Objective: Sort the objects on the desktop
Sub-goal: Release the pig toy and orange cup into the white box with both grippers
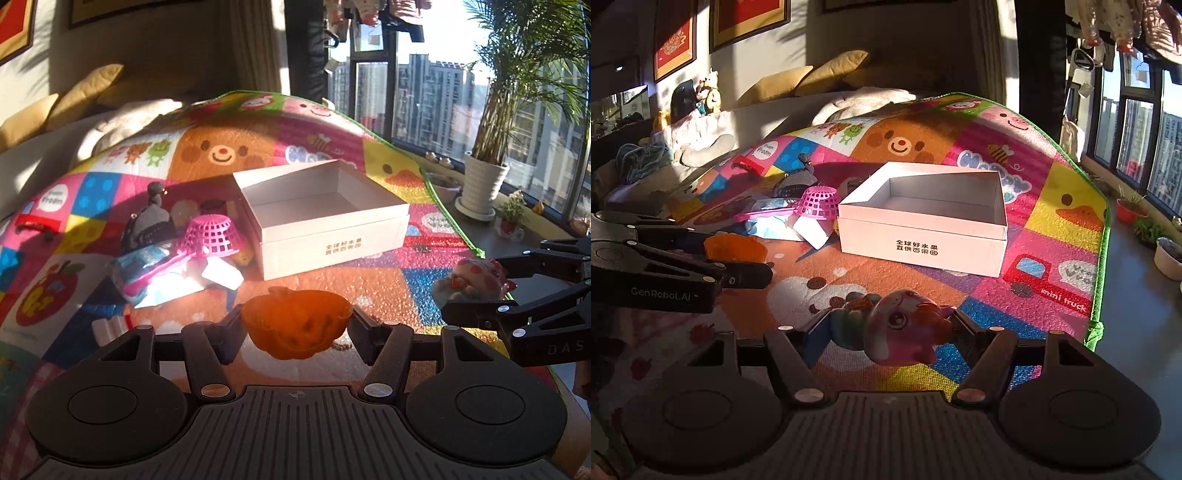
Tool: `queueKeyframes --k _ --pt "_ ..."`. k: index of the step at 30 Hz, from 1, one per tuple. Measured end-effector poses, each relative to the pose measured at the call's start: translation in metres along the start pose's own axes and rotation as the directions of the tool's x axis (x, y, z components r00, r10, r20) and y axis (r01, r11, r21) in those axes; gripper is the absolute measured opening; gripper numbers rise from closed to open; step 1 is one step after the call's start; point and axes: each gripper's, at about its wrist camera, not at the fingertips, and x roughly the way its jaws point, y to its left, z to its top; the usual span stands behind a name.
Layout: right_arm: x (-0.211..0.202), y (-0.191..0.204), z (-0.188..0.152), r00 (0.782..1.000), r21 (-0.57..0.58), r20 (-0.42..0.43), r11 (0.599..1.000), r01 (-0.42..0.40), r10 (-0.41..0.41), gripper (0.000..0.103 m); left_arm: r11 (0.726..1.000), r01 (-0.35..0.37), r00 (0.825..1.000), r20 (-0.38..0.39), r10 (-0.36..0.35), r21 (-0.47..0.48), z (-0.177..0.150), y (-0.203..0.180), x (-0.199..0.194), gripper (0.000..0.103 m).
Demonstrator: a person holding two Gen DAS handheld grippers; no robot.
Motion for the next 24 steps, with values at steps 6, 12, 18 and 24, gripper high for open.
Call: queueKeyframes --k 6,12,18,24 --pt "-0.005 -0.032 0.075 0.984 0.039 0.179 0.999 0.019 -0.026 0.07 0.997 0.037 0.992 0.116 -0.045 0.072 0.067 0.0 0.034 0.064" --pt "0.051 -0.062 0.167 0.949 0.122 0.307 0.992 0.039 -0.075 0.088 0.999 -0.014 0.981 0.192 0.005 0.047 0.124 0.007 0.101 0.084" --pt "0.091 -0.059 0.138 0.964 0.133 0.245 0.989 0.068 -0.099 0.088 0.989 -0.132 0.988 0.077 0.137 -0.072 0.068 0.058 0.087 0.099" --pt "0.106 0.001 0.091 0.987 -0.04 0.153 0.997 0.066 -0.059 0.088 0.959 -0.256 0.966 -0.004 0.258 -0.122 -0.002 0.098 0.039 0.102"
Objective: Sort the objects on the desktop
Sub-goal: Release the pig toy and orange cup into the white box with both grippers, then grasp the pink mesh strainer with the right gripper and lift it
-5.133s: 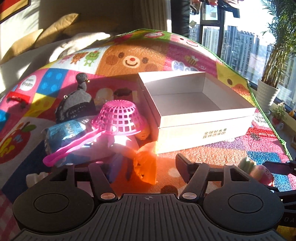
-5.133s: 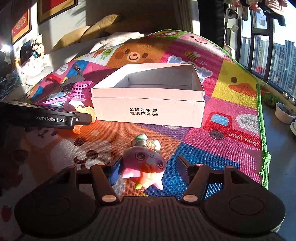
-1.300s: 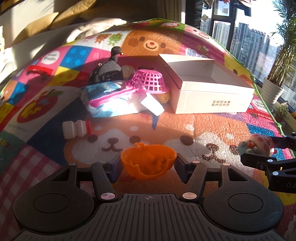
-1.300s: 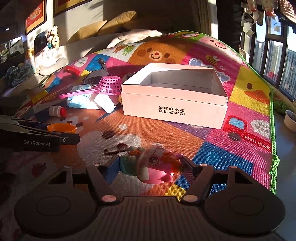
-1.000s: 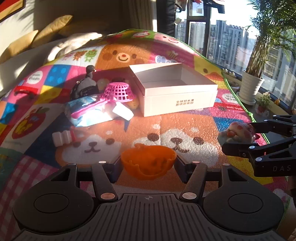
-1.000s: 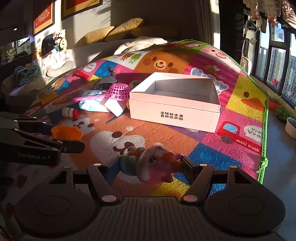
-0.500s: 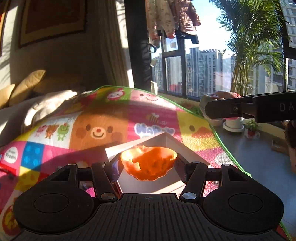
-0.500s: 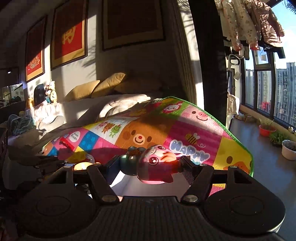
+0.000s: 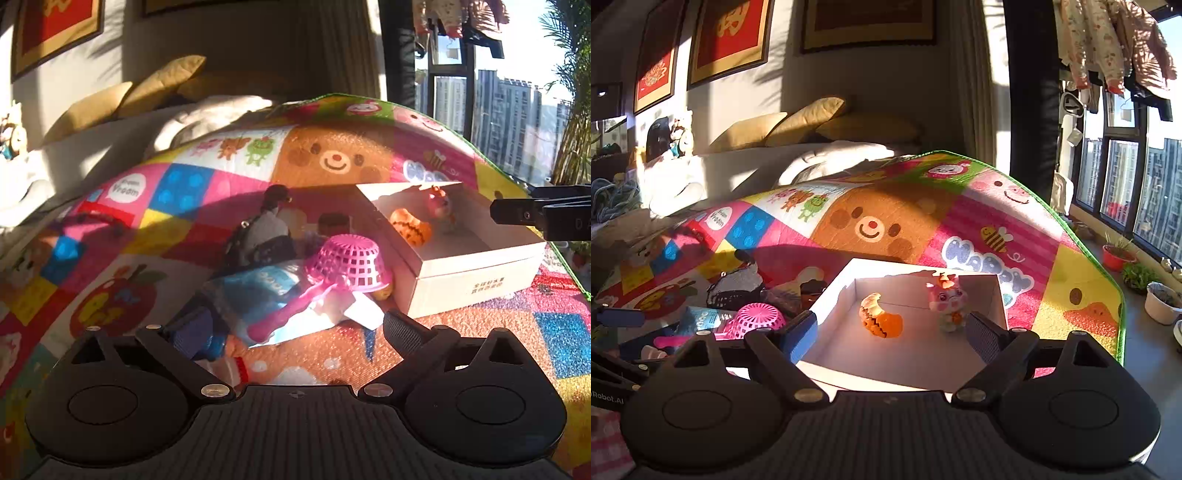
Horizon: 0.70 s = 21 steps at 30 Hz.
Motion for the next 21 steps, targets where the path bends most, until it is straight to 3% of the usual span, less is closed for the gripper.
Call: queueKeyframes --k 2,3,5,10,15,21 --pt "-0.001 0.033 -0.009 0.998 -0.097 -0.014 0.994 -0.055 0.054 0.081 0.999 -0.038 0.999 -0.018 0.038 -0.026 -0.012 0.017 -0.007 0.102" --pt "0.002 0.048 -0.011 0.997 -0.141 -0.024 0.987 -0.079 0.077 0.069 0.997 -0.048 0.999 -0.029 0.046 -0.055 -0.017 0.027 -0.011 0.102" --pt "0.01 0.078 -0.014 0.993 -0.218 -0.058 0.969 -0.115 0.104 0.055 0.993 -0.074 0.997 -0.045 0.07 -0.095 -0.023 0.043 -0.016 0.102" --pt "0.029 0.135 -0.018 0.996 -0.366 -0.02 0.926 -0.09 0.089 0.057 0.986 -0.086 0.996 -0.043 0.08 -0.144 -0.031 0.065 -0.026 0.102" --pt "0.058 0.146 0.004 0.999 -0.318 0.007 0.947 -0.041 0.046 0.059 0.982 -0.064 0.997 -0.043 0.057 -0.178 -0.036 0.076 -0.03 0.102" --pt "0.103 0.135 0.006 0.992 -0.232 -0.121 0.971 -0.062 0.034 0.059 0.98 -0.05 0.998 -0.053 0.04 -0.195 -0.041 0.081 -0.03 0.102"
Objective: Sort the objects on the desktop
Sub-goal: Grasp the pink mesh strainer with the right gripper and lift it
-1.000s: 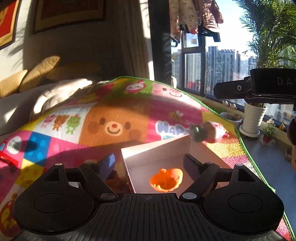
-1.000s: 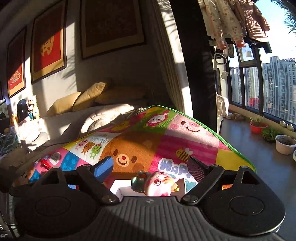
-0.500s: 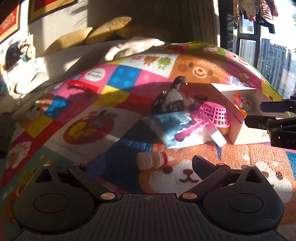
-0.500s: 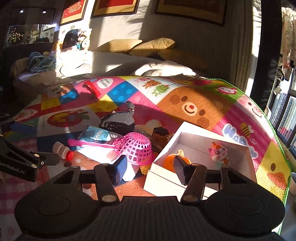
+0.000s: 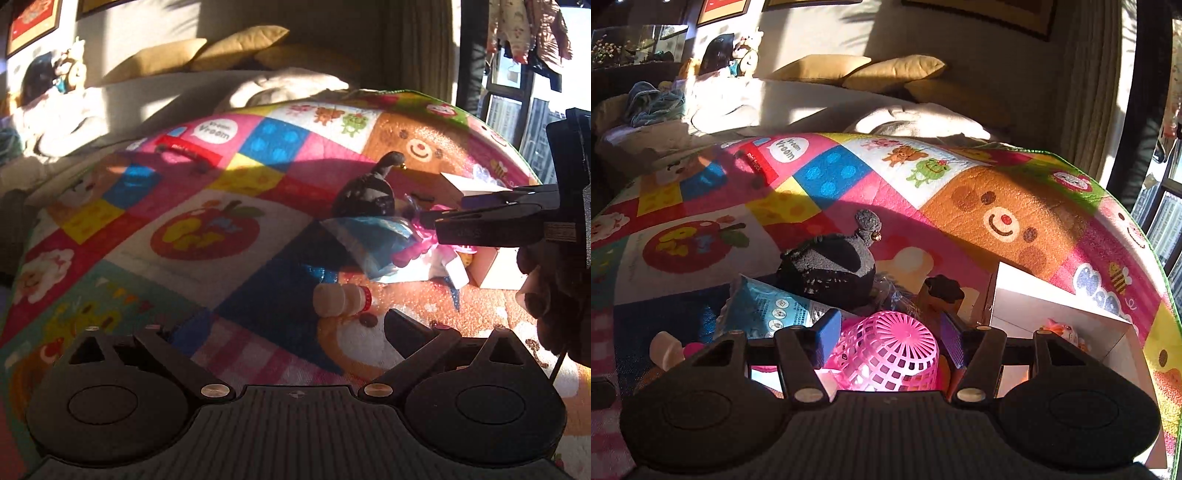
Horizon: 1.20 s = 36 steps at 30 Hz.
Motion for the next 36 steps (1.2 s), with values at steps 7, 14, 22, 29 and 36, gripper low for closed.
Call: queueKeyframes --k 7,14,22,29,36 --pt "-0.015 -0.003 -0.009 0.999 -0.004 0.011 0.999 -0.05 0.05 0.055 1.0 0.01 1.0 0.0 -0.01 -0.018 0.001 0.0 0.001 0.102" --pt "-0.083 -0.015 -0.04 0.992 0.003 0.005 0.992 -0.127 0.127 0.026 0.999 -0.011 1.0 -0.01 0.01 -0.037 0.0 0.003 -0.002 0.103" --pt "-0.138 -0.058 -0.1 0.996 0.07 -0.061 0.996 -0.057 0.061 0.026 0.999 0.04 0.998 -0.042 -0.042 -0.034 0.004 -0.022 0.009 0.103" --pt "-0.13 -0.069 -0.094 0.997 0.162 -0.021 0.985 -0.064 0.068 0.085 0.999 0.042 0.997 -0.065 -0.042 0.0 0.004 -0.044 0.016 0.103" --pt "-0.097 -0.053 -0.098 0.989 0.199 -0.077 0.974 -0.112 0.129 0.088 1.0 0.023 0.996 -0.085 -0.023 0.006 0.005 -0.042 0.021 0.103"
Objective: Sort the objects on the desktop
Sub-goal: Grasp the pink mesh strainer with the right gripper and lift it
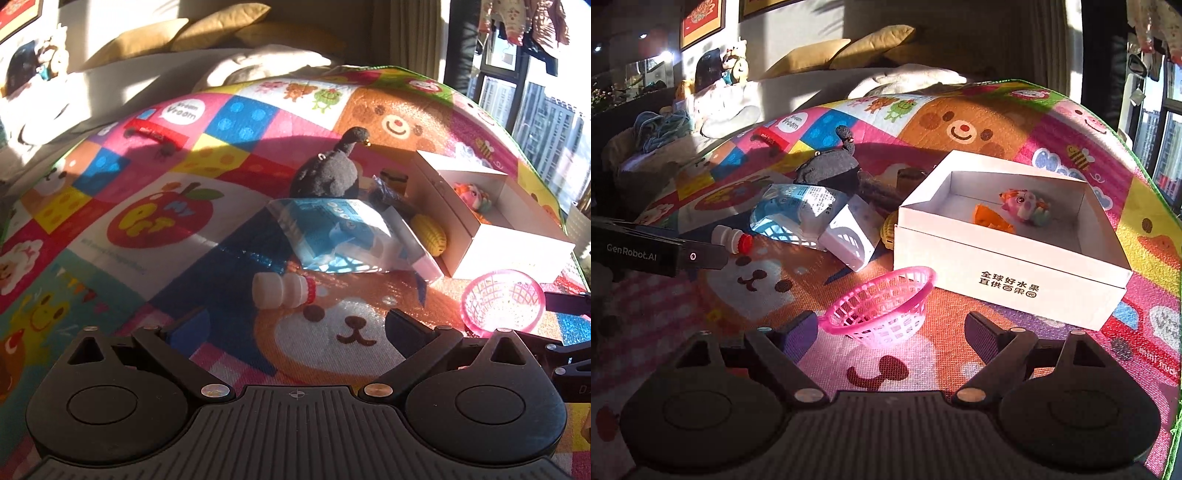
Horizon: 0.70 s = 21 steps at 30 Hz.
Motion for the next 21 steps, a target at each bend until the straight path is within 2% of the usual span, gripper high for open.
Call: queueKeyframes --k 4,5,7,8,9,11,12,17,19,21 --pt "0.005 -0.011 0.003 0.999 0.13 0.006 0.991 -0.036 0.035 0.087 1.0 0.004 1.0 -0.006 -0.004 0.004 -0.001 0.0 0.002 0.103" --pt "0.004 -0.013 0.003 0.999 0.151 0.013 0.988 -0.038 0.037 0.084 1.0 0.006 1.0 -0.007 -0.006 0.006 -0.001 0.0 0.002 0.103" --pt "0.003 -0.017 0.004 0.999 0.159 0.01 0.987 -0.034 0.033 0.065 1.0 0.013 1.0 -0.005 -0.013 0.014 -0.001 -0.001 0.003 0.103" --pt "0.003 -0.018 0.003 1.0 0.151 -0.004 0.988 -0.025 0.026 0.047 1.0 0.018 1.0 -0.003 -0.018 0.019 -0.001 -0.002 0.003 0.103" --pt "0.004 -0.02 0.001 1.0 0.143 -0.024 0.99 -0.012 0.015 0.032 0.999 0.022 1.0 0.0 -0.022 0.023 -0.002 -0.002 0.003 0.103" --pt "0.002 -0.026 -0.005 0.998 0.126 -0.064 0.992 0.011 -0.003 0.018 0.999 0.033 0.999 0.005 -0.034 0.029 -0.002 -0.003 0.003 0.103" --pt "-0.001 -0.029 -0.008 0.997 0.114 -0.078 0.993 0.024 -0.016 0.015 0.999 0.041 0.999 0.008 -0.041 0.035 -0.002 -0.003 0.003 0.103" --pt "-0.03 -0.048 -0.021 0.988 0.052 -0.059 0.988 0.143 -0.14 0.014 0.997 0.032 0.999 0.027 -0.034 0.066 -0.001 -0.006 0.008 0.103" --pt "-0.036 -0.058 -0.022 0.982 0.073 -0.046 0.98 0.186 -0.183 0.019 0.997 0.014 0.999 0.038 -0.017 0.08 0.003 -0.009 0.014 0.103" --pt "-0.04 -0.066 -0.023 0.981 0.128 -0.035 0.972 0.195 -0.192 0.046 0.996 -0.014 0.999 0.054 0.009 0.092 0.007 -0.012 0.021 0.103"
